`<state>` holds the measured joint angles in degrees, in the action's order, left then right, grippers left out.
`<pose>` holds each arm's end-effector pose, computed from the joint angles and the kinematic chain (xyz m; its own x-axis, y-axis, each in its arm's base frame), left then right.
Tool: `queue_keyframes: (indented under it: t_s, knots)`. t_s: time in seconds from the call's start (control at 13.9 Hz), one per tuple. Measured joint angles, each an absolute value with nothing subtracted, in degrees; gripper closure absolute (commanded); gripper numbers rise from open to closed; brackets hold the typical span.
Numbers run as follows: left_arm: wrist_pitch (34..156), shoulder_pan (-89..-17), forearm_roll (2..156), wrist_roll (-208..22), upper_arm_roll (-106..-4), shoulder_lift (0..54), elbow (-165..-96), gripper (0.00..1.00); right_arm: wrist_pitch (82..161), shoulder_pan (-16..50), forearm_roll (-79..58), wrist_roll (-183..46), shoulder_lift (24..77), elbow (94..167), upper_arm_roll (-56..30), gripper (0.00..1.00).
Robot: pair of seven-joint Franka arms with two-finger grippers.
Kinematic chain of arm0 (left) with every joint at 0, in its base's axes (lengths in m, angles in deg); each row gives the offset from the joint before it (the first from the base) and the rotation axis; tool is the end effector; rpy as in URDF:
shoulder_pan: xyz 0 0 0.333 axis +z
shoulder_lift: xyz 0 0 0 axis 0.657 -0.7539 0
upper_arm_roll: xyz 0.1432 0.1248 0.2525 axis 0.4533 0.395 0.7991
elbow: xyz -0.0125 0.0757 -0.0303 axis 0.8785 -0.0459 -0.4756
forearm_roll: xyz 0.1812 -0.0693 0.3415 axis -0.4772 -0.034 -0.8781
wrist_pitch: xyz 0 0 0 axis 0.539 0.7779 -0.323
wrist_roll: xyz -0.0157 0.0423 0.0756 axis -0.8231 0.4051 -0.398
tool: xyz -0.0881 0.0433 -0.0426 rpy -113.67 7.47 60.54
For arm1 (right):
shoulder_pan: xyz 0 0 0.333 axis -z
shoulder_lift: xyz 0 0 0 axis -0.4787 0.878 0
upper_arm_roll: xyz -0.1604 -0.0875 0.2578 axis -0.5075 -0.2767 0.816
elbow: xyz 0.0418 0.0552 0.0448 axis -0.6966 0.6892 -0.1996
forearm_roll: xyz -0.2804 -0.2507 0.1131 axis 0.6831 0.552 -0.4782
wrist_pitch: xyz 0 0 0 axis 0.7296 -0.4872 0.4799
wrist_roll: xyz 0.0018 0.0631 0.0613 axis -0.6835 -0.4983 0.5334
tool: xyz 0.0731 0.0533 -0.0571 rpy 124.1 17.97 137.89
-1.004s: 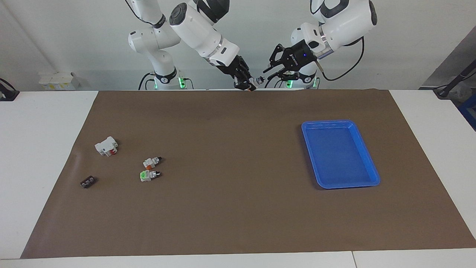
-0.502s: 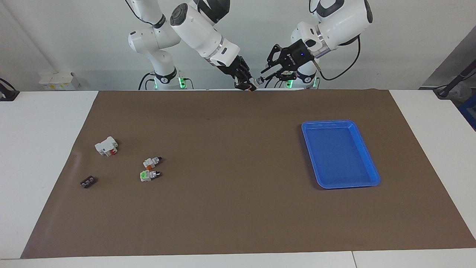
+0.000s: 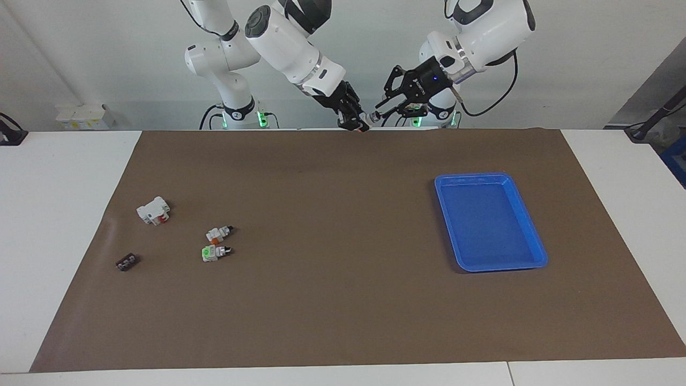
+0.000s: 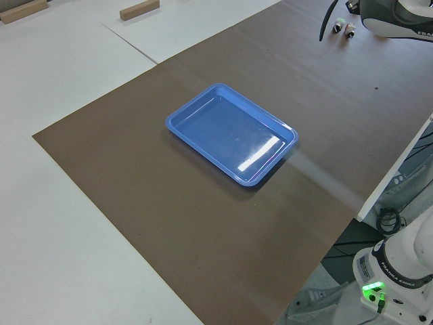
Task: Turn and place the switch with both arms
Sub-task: 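Grasp the switch end with the left gripper beside the right gripper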
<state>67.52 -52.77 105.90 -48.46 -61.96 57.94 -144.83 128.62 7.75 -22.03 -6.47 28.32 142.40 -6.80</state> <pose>0.4112 -0.2299 0.5817 0.8371 -0.3986 0.3747 -0.5454 -0.5540 0.6290 0.4386 0.3362 0.5432 0.0880 0.7740 0.6270 0.9960 -0.0572 -0.0692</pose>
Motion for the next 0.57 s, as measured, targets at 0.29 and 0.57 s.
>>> queue_keyframes:
  t_s: [0.29, 0.57]
  knots:
    - [69.2, -52.8, 105.9, -47.8, -62.2, 57.9, -145.6, 0.72, 128.6, 7.2, -22.0, -6.9, 28.3, 142.3, -6.7, 1.0]
    - [69.5, -52.8, 106.0, -47.4, -62.2, 57.9, -145.8, 1.0, 128.6, 7.2, -22.0, -6.9, 28.4, 142.3, -6.7, 1.0]
